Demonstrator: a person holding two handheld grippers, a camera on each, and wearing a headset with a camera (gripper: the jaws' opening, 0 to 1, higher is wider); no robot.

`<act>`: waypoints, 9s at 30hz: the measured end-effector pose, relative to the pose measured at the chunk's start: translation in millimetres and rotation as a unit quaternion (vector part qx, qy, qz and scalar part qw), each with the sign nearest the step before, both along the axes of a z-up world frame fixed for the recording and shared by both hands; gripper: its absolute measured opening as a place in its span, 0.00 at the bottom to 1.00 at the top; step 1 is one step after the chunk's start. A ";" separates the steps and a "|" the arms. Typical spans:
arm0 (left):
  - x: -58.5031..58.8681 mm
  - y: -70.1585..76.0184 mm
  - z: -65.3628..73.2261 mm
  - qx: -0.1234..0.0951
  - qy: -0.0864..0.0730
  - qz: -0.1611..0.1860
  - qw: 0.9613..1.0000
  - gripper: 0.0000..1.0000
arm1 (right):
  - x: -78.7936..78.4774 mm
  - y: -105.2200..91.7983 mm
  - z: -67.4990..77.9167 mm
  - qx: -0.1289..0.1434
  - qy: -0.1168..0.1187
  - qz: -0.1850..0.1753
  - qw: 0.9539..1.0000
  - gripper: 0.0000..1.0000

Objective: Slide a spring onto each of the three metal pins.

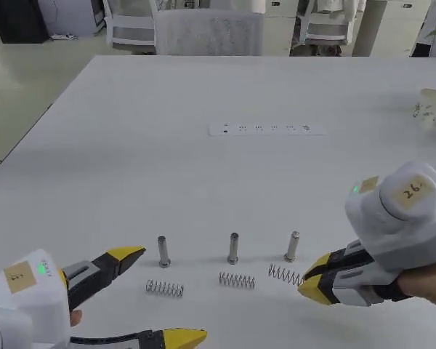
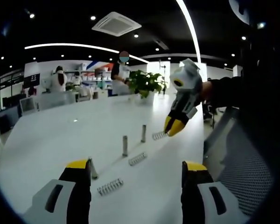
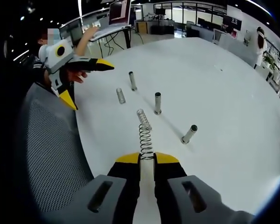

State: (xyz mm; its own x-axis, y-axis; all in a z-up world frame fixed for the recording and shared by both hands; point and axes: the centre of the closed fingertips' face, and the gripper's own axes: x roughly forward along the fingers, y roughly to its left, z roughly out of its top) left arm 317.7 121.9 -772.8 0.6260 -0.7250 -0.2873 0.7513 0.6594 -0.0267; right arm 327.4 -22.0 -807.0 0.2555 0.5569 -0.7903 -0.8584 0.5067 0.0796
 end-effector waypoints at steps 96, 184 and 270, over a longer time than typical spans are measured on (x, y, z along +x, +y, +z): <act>-25.7 -77.8 -14.4 0.057 -0.031 -0.211 0.975 0.02 | -42.4 72.9 50.3 0.070 0.015 0.123 0.990 0.08; -10.7 -44.2 17.8 -0.023 -0.026 -0.110 0.993 0.58 | -25.1 43.0 55.3 0.020 0.021 0.103 0.994 0.08; 5.7 28.2 -6.2 -0.018 0.036 0.033 0.999 0.77 | 70.9 -10.1 25.4 -0.135 0.013 0.076 0.988 0.08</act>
State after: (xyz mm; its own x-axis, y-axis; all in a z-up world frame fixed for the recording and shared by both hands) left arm 323.4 150.1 -779.0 0.6521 -0.6929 -0.3075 0.7013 0.7055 -0.1026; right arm 398.3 -32.1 -781.6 0.1622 0.3558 -0.9204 -0.9260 0.3770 -0.0175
